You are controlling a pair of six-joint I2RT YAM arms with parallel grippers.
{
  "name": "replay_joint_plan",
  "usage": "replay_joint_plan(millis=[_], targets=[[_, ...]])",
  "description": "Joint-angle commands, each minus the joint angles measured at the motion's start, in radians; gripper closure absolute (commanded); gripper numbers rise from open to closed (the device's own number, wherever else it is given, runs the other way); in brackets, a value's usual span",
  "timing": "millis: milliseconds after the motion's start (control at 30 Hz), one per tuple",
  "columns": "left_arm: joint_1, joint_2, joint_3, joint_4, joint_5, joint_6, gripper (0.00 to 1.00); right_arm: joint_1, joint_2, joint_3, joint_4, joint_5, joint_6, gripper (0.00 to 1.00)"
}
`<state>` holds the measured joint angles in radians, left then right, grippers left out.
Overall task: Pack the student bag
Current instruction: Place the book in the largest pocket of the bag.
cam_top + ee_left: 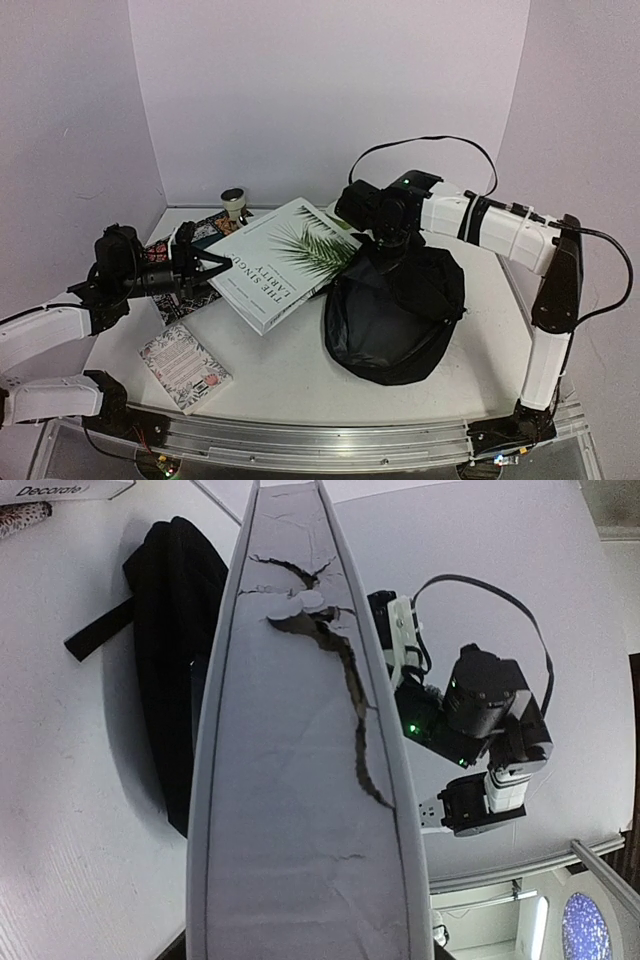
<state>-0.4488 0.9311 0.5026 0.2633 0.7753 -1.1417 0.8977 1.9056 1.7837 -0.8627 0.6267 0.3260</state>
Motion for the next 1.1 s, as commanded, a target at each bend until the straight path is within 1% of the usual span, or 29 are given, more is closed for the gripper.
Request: replay_joint_plan(millis=[0,67,100,167,333,533,767,900,1067], targets=[[-0.002,-0.037,0.110,-0.217,-0.040,0.158,0.80,-0.082,0.024,0.064,-0.054,0.061,0.055,1.00],[-0.002,-0.022,0.183,-0.365,-0.064,0.253,0.80,-0.123,0.016,0.061,-0.062,0.057,0.078,1.00],[-0.002,-0.016,0.202,-0.396,-0.064,0.273,0.80,-0.141,0.007,0.060,-0.063,0.055,0.086,1.00],[-0.002,-0.006,0.215,-0.406,-0.052,0.271,0.80,-0.165,-0.012,0.066,-0.061,0.045,0.089,1.00],[-0.002,0.039,0.205,-0.400,-0.005,0.257,0.79,-0.171,-0.012,0.116,-0.048,0.004,0.068,1.00],[-0.022,0.106,0.199,-0.314,0.068,0.198,0.77,-0.169,0.013,0.175,-0.010,-0.095,0.074,1.00],[-0.162,0.208,0.215,-0.180,0.004,0.116,0.79,-0.164,0.069,0.279,-0.006,-0.177,0.078,1.00],[-0.171,0.221,0.210,-0.092,-0.014,0.033,0.79,-0.157,0.081,0.287,-0.003,-0.199,0.073,1.00],[-0.170,0.210,0.274,-0.093,-0.007,0.025,0.79,-0.155,0.089,0.261,-0.001,-0.180,0.082,1.00]])
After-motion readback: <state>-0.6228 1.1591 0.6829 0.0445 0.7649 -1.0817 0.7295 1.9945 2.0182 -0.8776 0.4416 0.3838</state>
